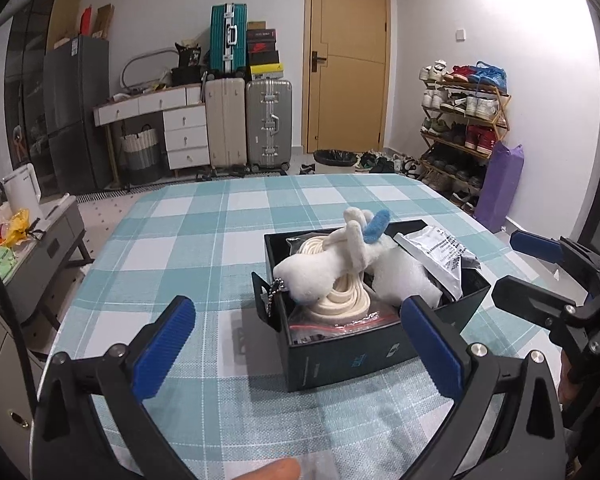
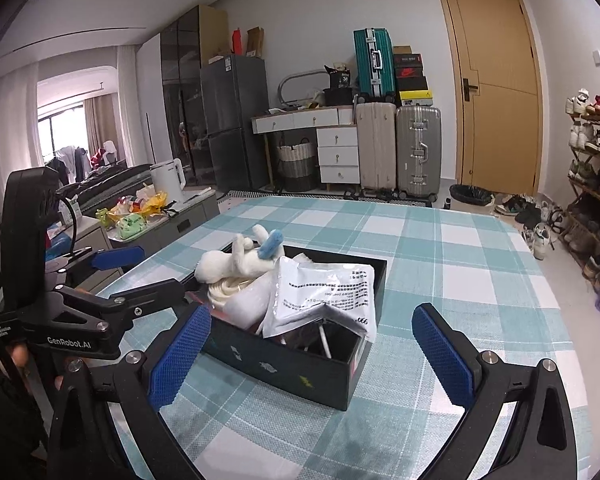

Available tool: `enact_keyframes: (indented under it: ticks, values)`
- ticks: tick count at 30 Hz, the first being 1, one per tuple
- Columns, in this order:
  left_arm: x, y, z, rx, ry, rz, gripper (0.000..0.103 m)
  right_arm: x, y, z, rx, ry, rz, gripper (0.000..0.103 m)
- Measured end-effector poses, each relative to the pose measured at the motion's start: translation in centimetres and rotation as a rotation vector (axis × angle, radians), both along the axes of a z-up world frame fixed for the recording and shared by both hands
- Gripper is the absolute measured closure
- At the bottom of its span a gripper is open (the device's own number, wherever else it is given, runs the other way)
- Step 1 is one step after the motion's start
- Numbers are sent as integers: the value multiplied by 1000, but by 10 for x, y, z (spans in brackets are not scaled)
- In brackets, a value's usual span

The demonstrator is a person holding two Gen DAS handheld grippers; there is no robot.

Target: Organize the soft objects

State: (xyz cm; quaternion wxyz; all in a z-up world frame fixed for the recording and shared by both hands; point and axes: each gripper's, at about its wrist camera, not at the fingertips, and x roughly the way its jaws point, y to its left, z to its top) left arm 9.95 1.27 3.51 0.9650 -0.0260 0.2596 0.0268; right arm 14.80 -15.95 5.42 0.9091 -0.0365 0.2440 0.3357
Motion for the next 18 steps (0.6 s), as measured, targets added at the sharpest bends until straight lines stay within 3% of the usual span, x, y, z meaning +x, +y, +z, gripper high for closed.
enact_keyframes:
  ticks: [18]
  values:
    - [-4,-2,-18,26,-42,43,0,-20,-1,-9,19,-96,18,1]
